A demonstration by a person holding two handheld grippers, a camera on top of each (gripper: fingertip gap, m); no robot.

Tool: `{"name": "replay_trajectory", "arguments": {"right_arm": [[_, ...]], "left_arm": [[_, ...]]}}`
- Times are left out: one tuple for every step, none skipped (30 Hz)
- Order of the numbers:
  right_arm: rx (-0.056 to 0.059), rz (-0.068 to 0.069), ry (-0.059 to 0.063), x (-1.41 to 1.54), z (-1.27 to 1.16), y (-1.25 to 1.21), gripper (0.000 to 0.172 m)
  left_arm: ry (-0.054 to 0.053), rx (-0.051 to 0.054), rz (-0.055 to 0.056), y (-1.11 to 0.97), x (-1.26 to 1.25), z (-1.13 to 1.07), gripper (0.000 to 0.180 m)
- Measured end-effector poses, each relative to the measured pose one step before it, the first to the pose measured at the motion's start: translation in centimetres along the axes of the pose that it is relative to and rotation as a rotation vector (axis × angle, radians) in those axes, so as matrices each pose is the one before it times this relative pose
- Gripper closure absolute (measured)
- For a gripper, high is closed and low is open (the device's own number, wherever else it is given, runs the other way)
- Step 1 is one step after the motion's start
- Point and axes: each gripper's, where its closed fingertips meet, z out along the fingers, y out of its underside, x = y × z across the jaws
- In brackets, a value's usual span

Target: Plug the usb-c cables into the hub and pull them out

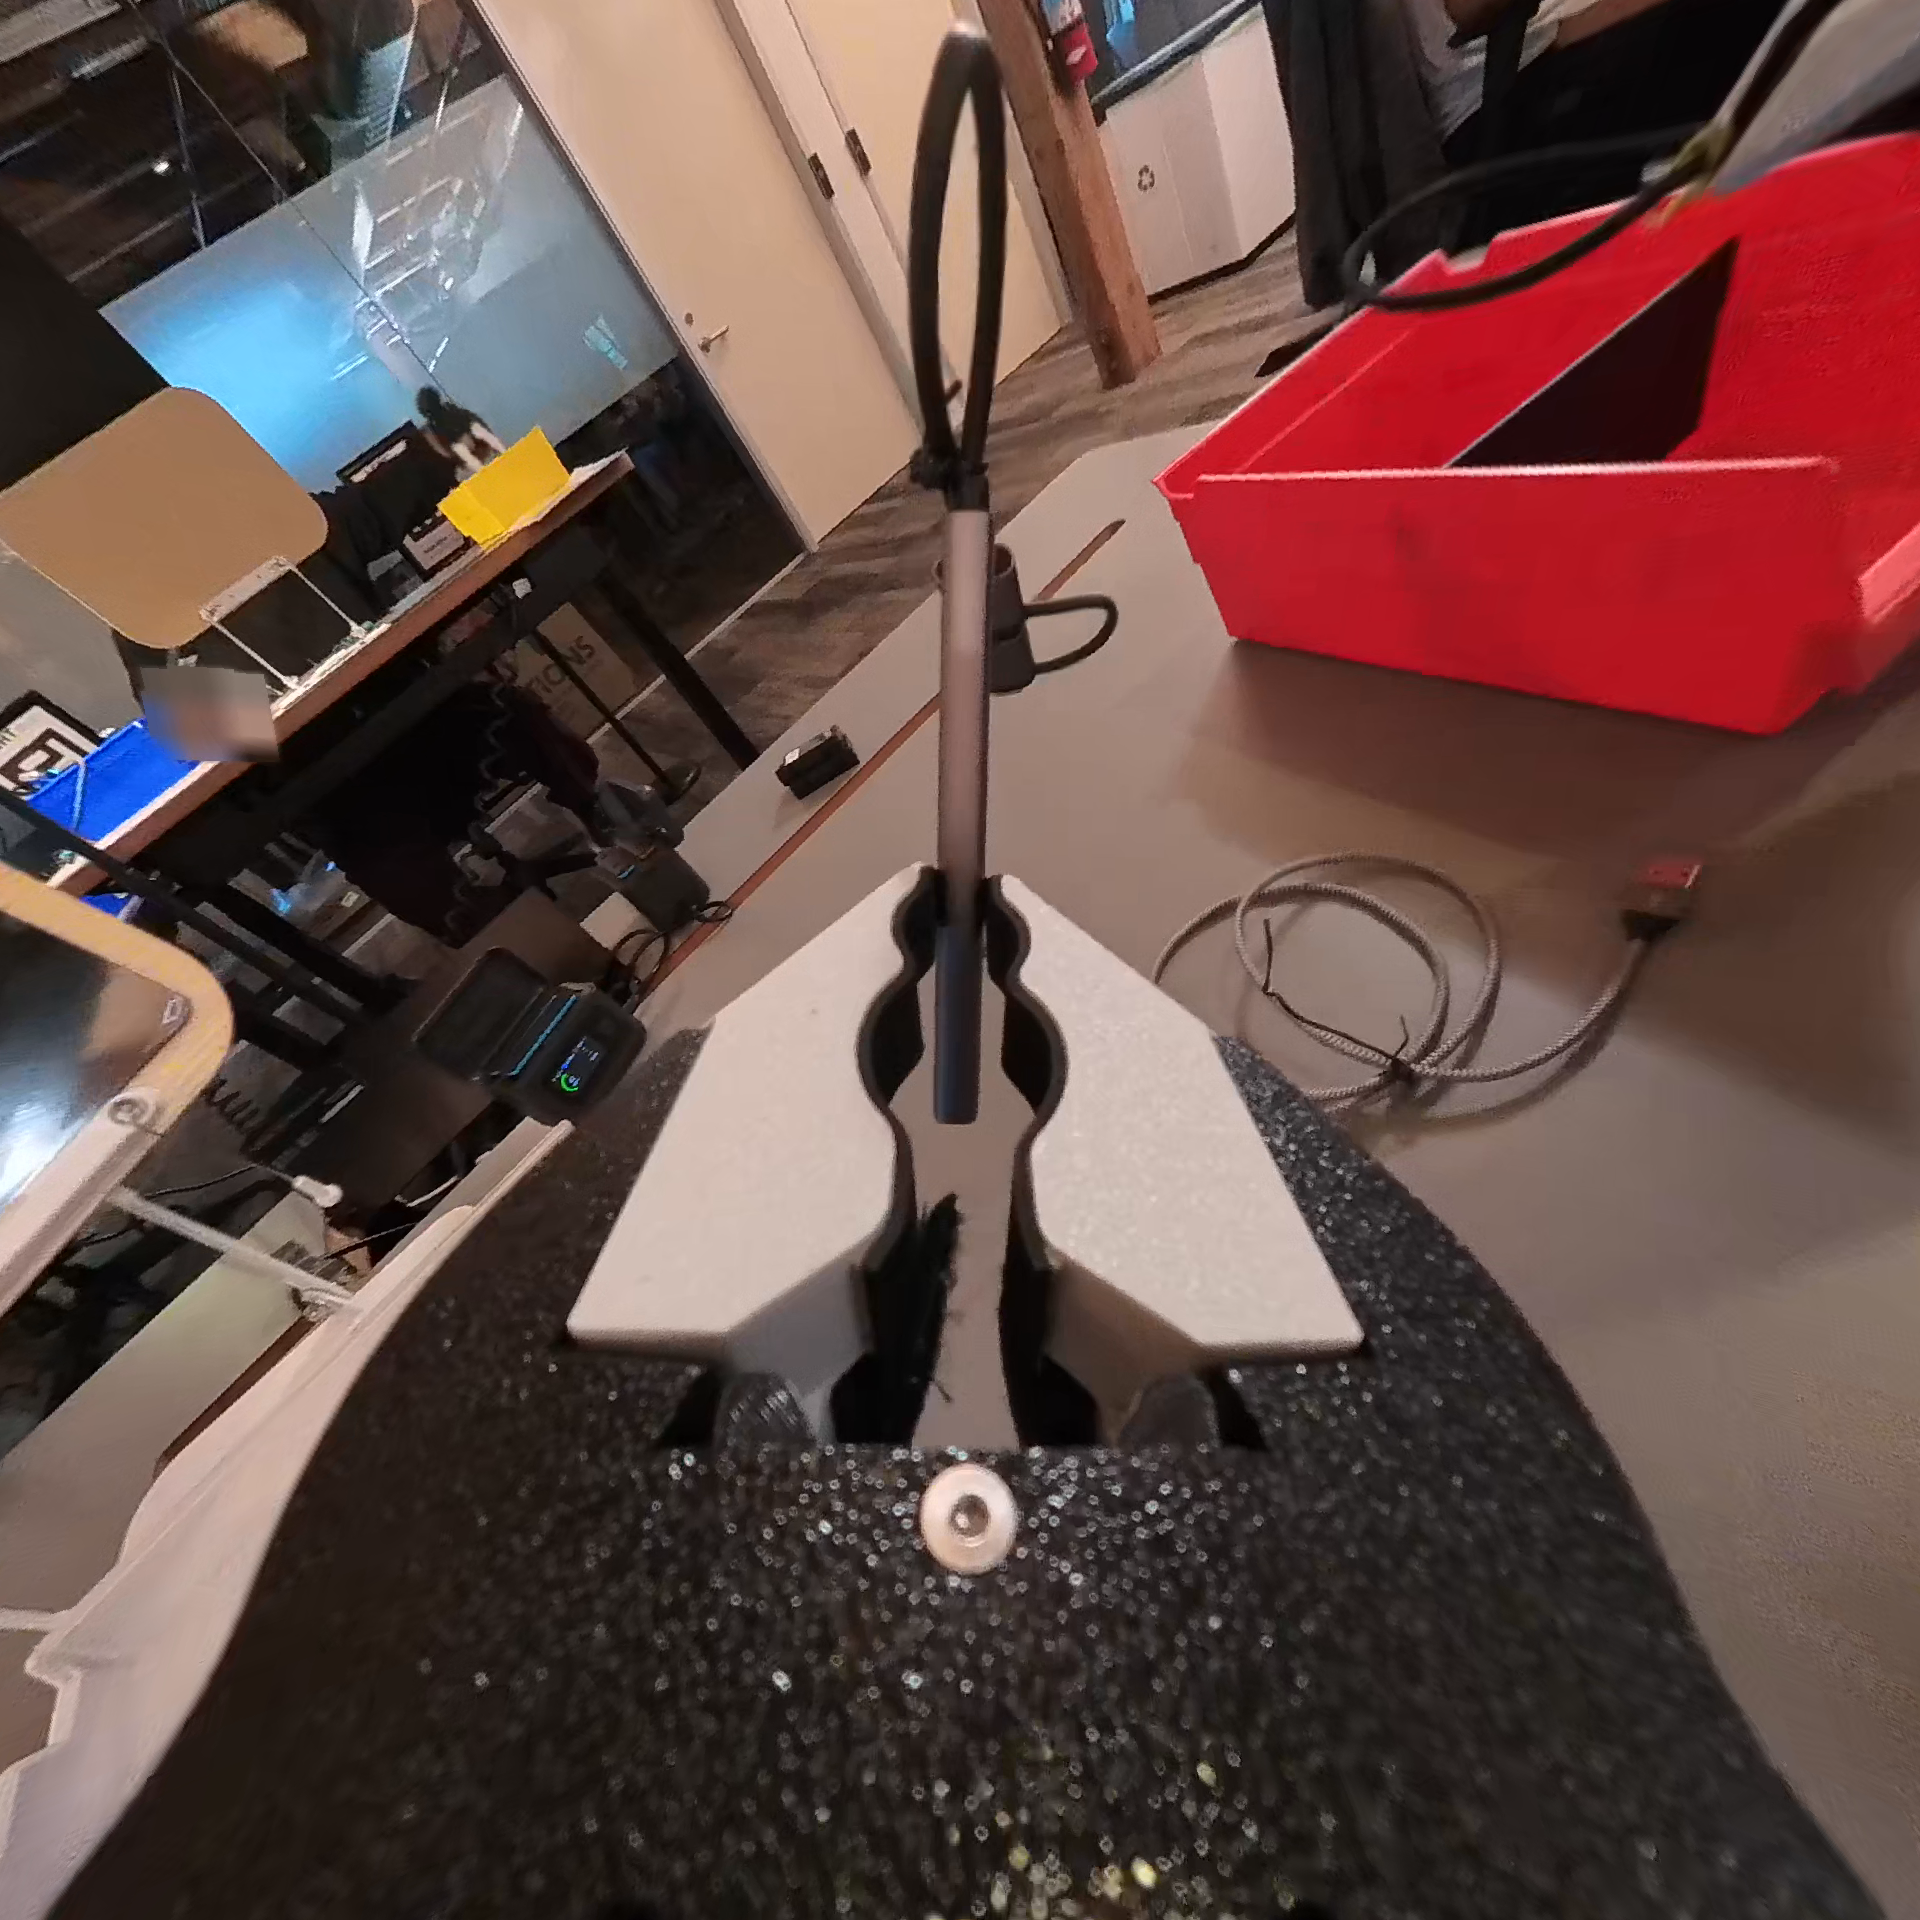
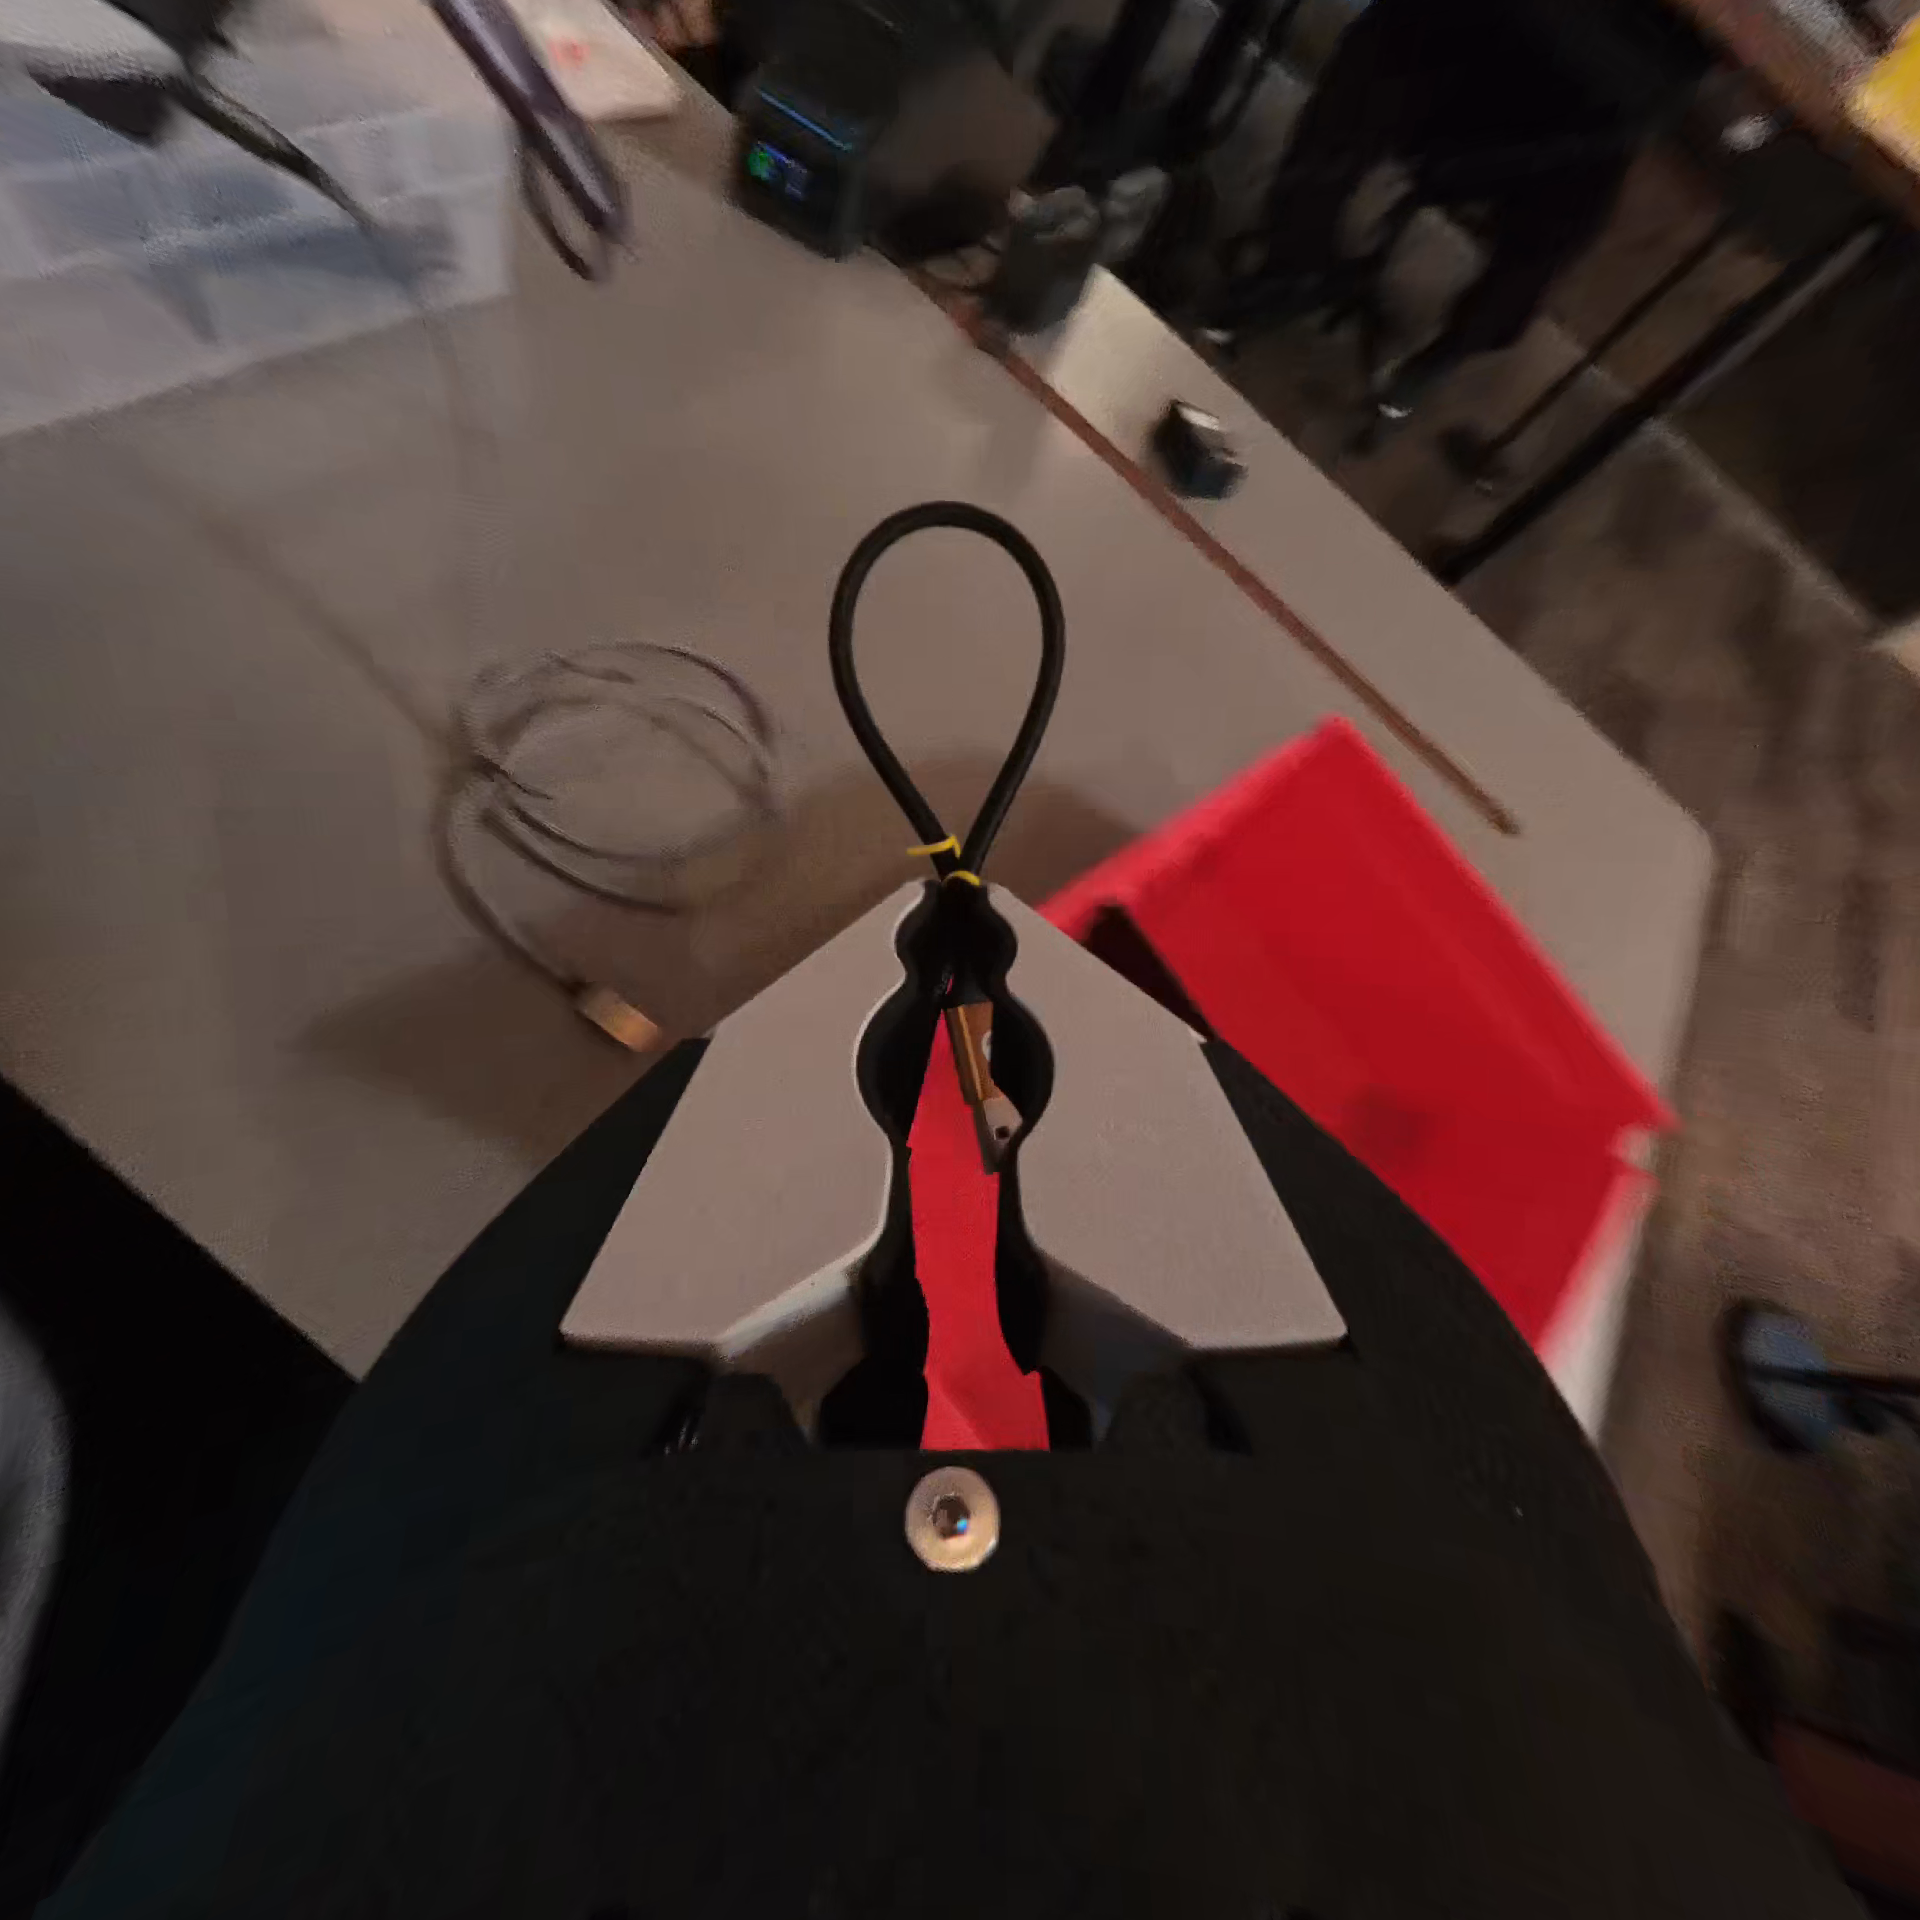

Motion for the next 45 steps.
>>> {"name": "replay_trajectory", "arguments": {"right_arm": [[-0.0437, -0.0259, 0.0454, 1.995, -0.906, 1.42, 0.169], [-0.0572, -0.0619, 0.0114, 1.309, -0.408, 1.931, 0.169], [-0.0618, -0.0359, 0.0031, 0.97, 0.03, 2.141, 0.169], [-0.0558, -0.0074, -0.0286, 0.346, 0.365, 1.931, 0.169], [-0.0219, -0.0027, -0.051, -0.197, 0.594, 1.318, 0.169], [-0.0113, 0.0241, -0.0374, -0.059, 0.758, 0.958, 0.169], [-0.0017, 0.0284, -0.028, -0.054, 0.815, 0.65, 0.168], [-0.0085, 0.0273, -0.0084, 0.082, 0.647, 0.49, 0.165], [-0.0185, 0.0216, 0.0346, 0.456, 0.243, 0.255, 0.138], [0.0083, 0.0124, 0.0533, 0.429, -0.207, -0.547, 0.118], [0.0666, -0.002, 0.0372, -0.156, -0.595, -1.752, 0.113], [0.1188, -0.0164, -0.0105, -1.286, -0.681, -2.836, 0.115], [0.1383, -0.0165, -0.063, -2.403, -0.41, -3.347, 0.122], [0.1364, -0.0003, -0.1025, -3.134, 0.123, -3.378, 0.13], [0.1342, 0.0216, -0.1371, -3.624, 0.742, -3.159, 0.131], [0.0975, 0.0326, -0.1222, -3.127, 1.35, -2.226, 0.133], [0.0398, 0.0084, -0.0526, -1.695, 1.701, -0.953, 0.132], [0.0082, -0.0447, -0.0013, -0.657, 1.599, -0.209, 0.128], [-0.0031, -0.0728, 0.031, 0.035, 1.317, 0.036, 0.127], [0.0028, -0.0571, 0.0217, 0.066, 1.065, -0.033, 0.127], [0.0188, -0.0203, -0.018, -0.299, 0.847, -0.262, 0.128], [0.0197, 0.0117, -0.0483, -0.538, 0.674, -0.277, 0.131], [0.0162, 0.0255, -0.0394, -0.274, 0.512, -0.216, 0.134], [0.0194, 0.0176, -0.0408, -0.295, 0.324, -0.238, 0.14], [0.0232, 0.0206, -0.042, -0.331, 0.194, -0.318, 0.148], [0.0157, 0.0262, -0.0349, -0.245, 0.127, -0.268, 0.154], [0.005, 0.0181, -0.0265, -0.1, 0.005, -0.09, 0.164], [-0.0037, 0.011, -0.0349, -0.222, -0.065, 0.036, 0.165], [-0.0146, 0.012, -0.0299, -0.228, -0.077, 0.197, 0.167], [-0.0204, -0.0104, -0.0099, -0.099, -0.051, 0.328, 0.167], [-0.0215, -0.0217, 0.0005, -0.048, -0.045, 0.371, 0.167], [-0.0195, -0.0141, -0.0033, -0.112, -0.035, 0.284, 0.168], [-0.0119, -0.0109, -0.0037, -0.1, -0.053, 0.109, 0.168], [-0.0101, -0.0126, -0.0048, -0.114, -0.066, 0.057, 0.169], [-0.0134, -0.0127, -0.0076, -0.171, -0.045, 0.07, 0.17], [-0.0085, -0.0145, -0.0007, -0.101, -0.054, -0.016, 0.168], [-0.003, -0.014, -0.0077, -0.219, -0.123, -0.103, 0.169], [0.0098, -0.0158, -0.0098, -0.266, -0.257, -0.296, 0.169], [0.0127, -0.0122, -0.0138, -0.333, -0.354, -0.393, 0.169], [0.0014, -0.0134, -0.0148, -0.396, -0.327, -0.305, 0.169], [-0.0051, -0.0193, -0.0048, -0.317, -0.256, -0.236, 0.168], [-0.0054, -0.0193, -0.0026, -0.29, -0.206, -0.227, 0.168], [-0.0141, -0.0156, 0.0033, -0.138, -0.223, -0.068, 0.168], [-0.0687, -0.0288, 0.0599, 0.916, -0.933, 1.007, 0.169], [-0.0207, 0.0057, 0.0712, 1.41, -1.712, 0.927, 0.169]], "left_arm": [[0.0078, 0.0111, -0.0143, -0.141, 0.03, -0.045, 0.174], [0.0117, 0.0143, -0.0165, -0.18, 0.086, -0.038, 0.174], [0.0137, 0.0162, -0.0197, -0.2, 0.11, -0.034, 0.174], [0.0174, 0.0165, -0.0233, -0.199, 0.158, -0.023, 0.174], [0.0205, 0.0185, -0.0244, -0.23, 0.189, -0.01, 0.174], [0.0212, 0.0209, -0.0236, -0.305, 0.173, -0.009, 0.174], [0.0186, 0.0218, -0.0246, -0.386, 0.137, -0.022, 0.174], [0.019, 0.0244, -0.0251, -0.434, 0.152, -0.009, 0.174], [0.0186, 0.0216, -0.0225, -0.38, 0.171, 0.015, 0.174], [0.0175, 0.0148, -0.0197, -0.258, 0.19, 0.038, 0.174], [0.0154, 0.0124, -0.0161, -0.194, 0.2, 0.055, 0.174], [0.0149, 0.0139, -0.0177, -0.172, 0.23, 0.061, 0.174], [0.0202, 0.0174, -0.0236, -0.203, 0.289, 0.067, 0.174], [0.0257, 0.0211, -0.0272, -0.244, 0.343, 0.074, 0.174], [0.0292, 0.0273, -0.0273, -0.326, 0.385, 0.058, 0.174], [0.0344, 0.0295, -0.0319, -0.351, 0.427, 0.06, 0.174], [0.0392, 0.0284, -0.0333, -0.345, 0.463, 0.071, 0.174], [0.0431, 0.0244, -0.0282, -0.301, 0.518, 0.072, 0.174], [0.0404, 0.0188, -0.0261, -0.238, 0.514, 0.081, 0.174], [0.0382, 0.0148, -0.0254, -0.183, 0.493, 0.093, 0.174], [0.0418, 0.0101, -0.0194, -0.096, 0.538, 0.08, 0.174], [0.0347, 0.0068, -0.0092, -0.034, 0.465, 0.077, 0.174], [0.0229, -0.0007, -0.0076, 0.078, 0.323, 0.075, 0.174], [0.022, -0.0058, -0.0063, 0.143, 0.299, 0.082, 0.174], [0.018, -0.0054, -0.0011, 0.152, 0.28, 0.094, 0.174], [0.0134, -0.0048, -0.001, 0.153, 0.213, 0.099, 0.174], [0.0174, 0.0025, -0.0062, 0.027, 0.267, 0.05, 0.174], [0.0141, -0.0005, -0.0098, 0.044, 0.177, 0.011, 0.174], [0.0, -0.0157, -0.0022, 0.227, -0.036, -0.018, 0.174], [-0.0092, -0.0352, 0.0049, 0.43, -0.138, -0.035, 0.172], [0.0028, -0.0457, 0.0178, 0.545, 0.062, -0.024, 0.172], [0.0213, -0.0493, 0.0122, 0.621, 0.309, 0.043, 0.168], [0.0233, -0.0414, -0.0007, 0.517, 0.292, 0.129, 0.165], [0.0232, -0.0347, -0.0015, 0.436, 0.284, 0.192, 0.163], [-0.0059, -0.0138, 0.0084, 0.147, -0.095, 0.135, 0.171], [-0.0037, -0.0014, 0.0355, -0.033, 0.083, 0.001, 0.172], [0.0023, -0.0043, 0.0243, -0.079, 0.216, -0.048, 0.173], [0.0125, 0.0006, 0.0092, -0.254, 0.377, -0.069, 0.173], [0.0103, 0.0034, 0.0163, -0.281, 0.469, -0.078, 0.173], [0.0079, -0.0016, 0.0204, -0.207, 0.502, -0.015, 0.173], [-0.0001, -0.0021, 0.0208, -0.193, 0.375, -0.006, 0.173], [0.0038, -0.0007, 0.0117, -0.185, 0.342, -0.001, 0.173], [-0.0062, -0.0014, 0.0132, -0.136, 0.158, -0.073, 0.173], [-0.0909, -0.0097, 0.0147, 0.041, -1.274, -1.108, 0.173], [-0.11, 0.0149, -0.0078, -0.09, -2.059, -2.372, 0.174]]}}
